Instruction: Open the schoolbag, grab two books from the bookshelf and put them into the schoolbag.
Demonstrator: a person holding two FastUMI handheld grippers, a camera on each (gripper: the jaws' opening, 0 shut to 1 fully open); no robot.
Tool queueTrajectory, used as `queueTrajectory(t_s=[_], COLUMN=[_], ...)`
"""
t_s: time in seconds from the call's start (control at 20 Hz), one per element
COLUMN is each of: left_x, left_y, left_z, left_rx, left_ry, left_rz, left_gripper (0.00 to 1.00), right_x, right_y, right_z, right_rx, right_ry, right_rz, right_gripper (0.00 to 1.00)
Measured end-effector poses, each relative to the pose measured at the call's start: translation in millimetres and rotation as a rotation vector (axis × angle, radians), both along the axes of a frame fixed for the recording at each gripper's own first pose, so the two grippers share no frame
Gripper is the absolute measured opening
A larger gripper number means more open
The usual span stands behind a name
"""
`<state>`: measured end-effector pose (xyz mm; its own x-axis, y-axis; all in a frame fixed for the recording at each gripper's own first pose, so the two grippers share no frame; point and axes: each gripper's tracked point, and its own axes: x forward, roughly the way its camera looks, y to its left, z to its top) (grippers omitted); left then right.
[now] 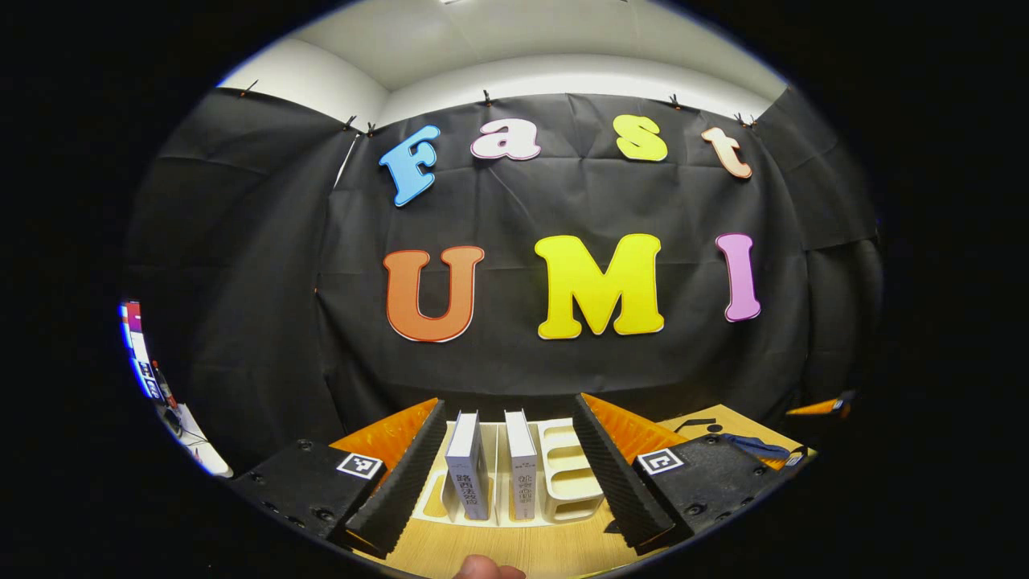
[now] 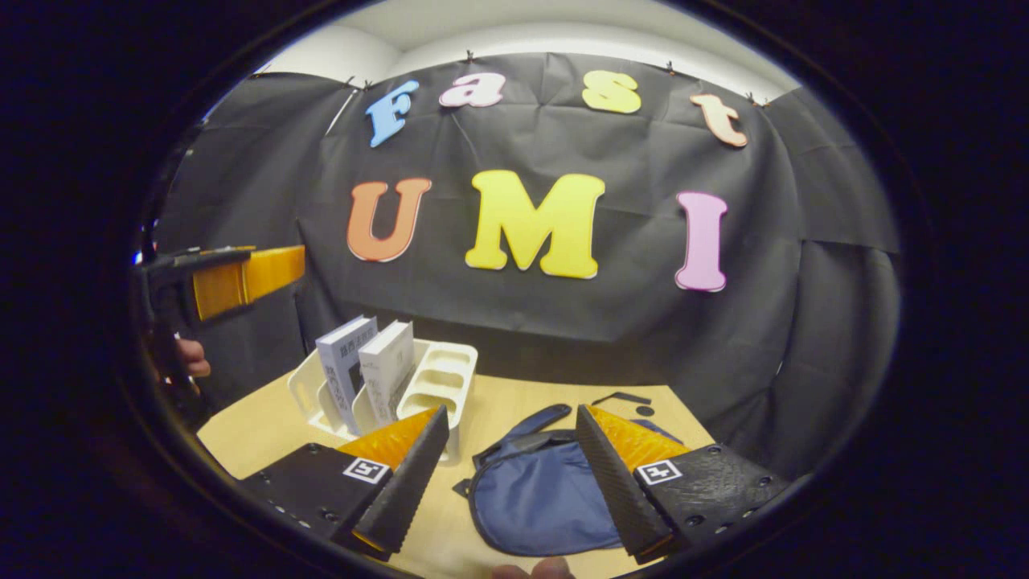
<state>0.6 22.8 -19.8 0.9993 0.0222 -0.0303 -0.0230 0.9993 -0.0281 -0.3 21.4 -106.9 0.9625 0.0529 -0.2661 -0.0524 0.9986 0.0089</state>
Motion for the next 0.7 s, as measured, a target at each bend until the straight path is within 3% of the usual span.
queueTrajectory(t_s=[0.25, 0.7], left_x=[-0.7, -8.0], left_y=[7.0, 13.0], left_z=[-4.0, -3.1], left_rx=[0.017, 0.050], left_ry=[0.006, 0.008], left_rz=[0.015, 0.019], left_gripper=[0.99, 0.99], right_x=[12.2, 20.6], right_y=[14.6, 38.8], right_z=[-56.5, -188.3], right_rx=[-0.051, -0.069], right_ry=[0.096, 0.371], right_rz=[0.051, 0.102], right_gripper=[0.96, 0.96])
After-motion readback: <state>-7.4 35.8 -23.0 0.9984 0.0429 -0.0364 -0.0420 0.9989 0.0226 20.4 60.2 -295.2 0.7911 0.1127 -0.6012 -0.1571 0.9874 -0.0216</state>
